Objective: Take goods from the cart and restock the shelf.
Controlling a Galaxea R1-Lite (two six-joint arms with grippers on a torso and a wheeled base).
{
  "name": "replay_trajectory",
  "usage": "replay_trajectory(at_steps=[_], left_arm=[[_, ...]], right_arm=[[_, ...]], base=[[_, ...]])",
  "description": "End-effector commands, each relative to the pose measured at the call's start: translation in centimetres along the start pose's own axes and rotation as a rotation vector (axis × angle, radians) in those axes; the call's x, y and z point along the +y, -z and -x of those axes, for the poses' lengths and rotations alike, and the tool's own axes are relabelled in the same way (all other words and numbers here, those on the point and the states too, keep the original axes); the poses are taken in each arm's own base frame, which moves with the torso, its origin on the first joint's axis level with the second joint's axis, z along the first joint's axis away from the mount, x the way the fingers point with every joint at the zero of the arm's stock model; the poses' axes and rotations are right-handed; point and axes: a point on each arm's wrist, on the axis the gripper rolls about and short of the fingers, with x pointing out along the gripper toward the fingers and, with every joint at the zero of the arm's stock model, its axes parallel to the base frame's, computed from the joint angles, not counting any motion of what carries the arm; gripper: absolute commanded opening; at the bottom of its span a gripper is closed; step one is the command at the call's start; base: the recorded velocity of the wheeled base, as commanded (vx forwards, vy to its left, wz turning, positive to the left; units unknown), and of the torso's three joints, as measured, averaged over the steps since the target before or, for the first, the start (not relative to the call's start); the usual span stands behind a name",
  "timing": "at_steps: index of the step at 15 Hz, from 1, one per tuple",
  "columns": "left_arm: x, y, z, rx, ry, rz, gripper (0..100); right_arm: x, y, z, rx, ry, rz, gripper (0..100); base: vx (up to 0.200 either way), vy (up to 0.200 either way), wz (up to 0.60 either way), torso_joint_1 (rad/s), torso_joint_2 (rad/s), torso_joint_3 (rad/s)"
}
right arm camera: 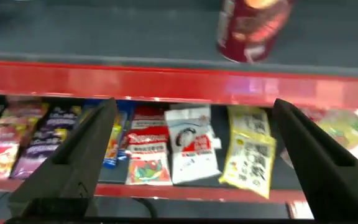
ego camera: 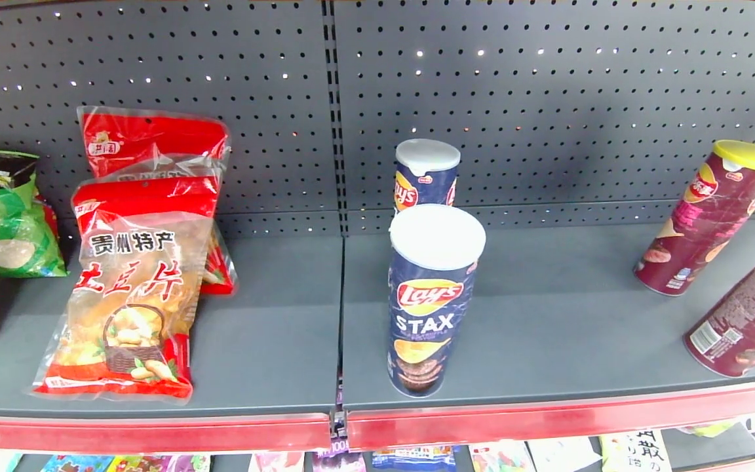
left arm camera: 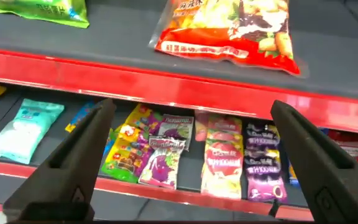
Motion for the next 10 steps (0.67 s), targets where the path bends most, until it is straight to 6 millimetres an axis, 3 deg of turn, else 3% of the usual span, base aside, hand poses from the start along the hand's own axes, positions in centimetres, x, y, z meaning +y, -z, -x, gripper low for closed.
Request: replay_trajectory(at_steps=[1,3,5,6,8,10], left_arm=[[-0.01,0.26,-0.12,-0.004,0.012,-0.003,100],[-0.48,0.37,-0.48,-0.037,0.208,0.009,100],[-0.59,0.37,-0.47,-0.036,0.256,-0.003,100],[-0.54,0.37,-0.49,-0.038,0.233,0.001,100],[-0.02,0.37,-0.59,-0.064,0.001,0.01,100],[0.1,0.42,-0.63,-0.072,-0.053,0.014,100]], right_arm=[[0.14,0.76,-0.33,-0.002,-0.043,0.017,100],[0.16,1.22,-0.33,0.045,-0.04,-0.037,100],[0.16,1.18,-0.33,0.042,-0.05,-0.043,100],[0.15,1.17,-0.33,0.041,-0.044,-0.049,100],[0.12,1.17,-0.33,0.041,-0.029,-0.052,100],[0.12,1.17,-0.33,0.041,-0.029,-0.052,100]], base=[[0.0,0.0,0.0,0.0,0.0,0.0],[0.0,0.0,0.0,0.0,0.0,0.0],[0.0,0.0,0.0,0.0,0.0,0.0],[0.0,0.0,0.0,0.0,0.0,0.0],[0.0,0.0,0.0,0.0,0.0,0.0],[0.0,0.0,0.0,0.0,0.0,0.0]])
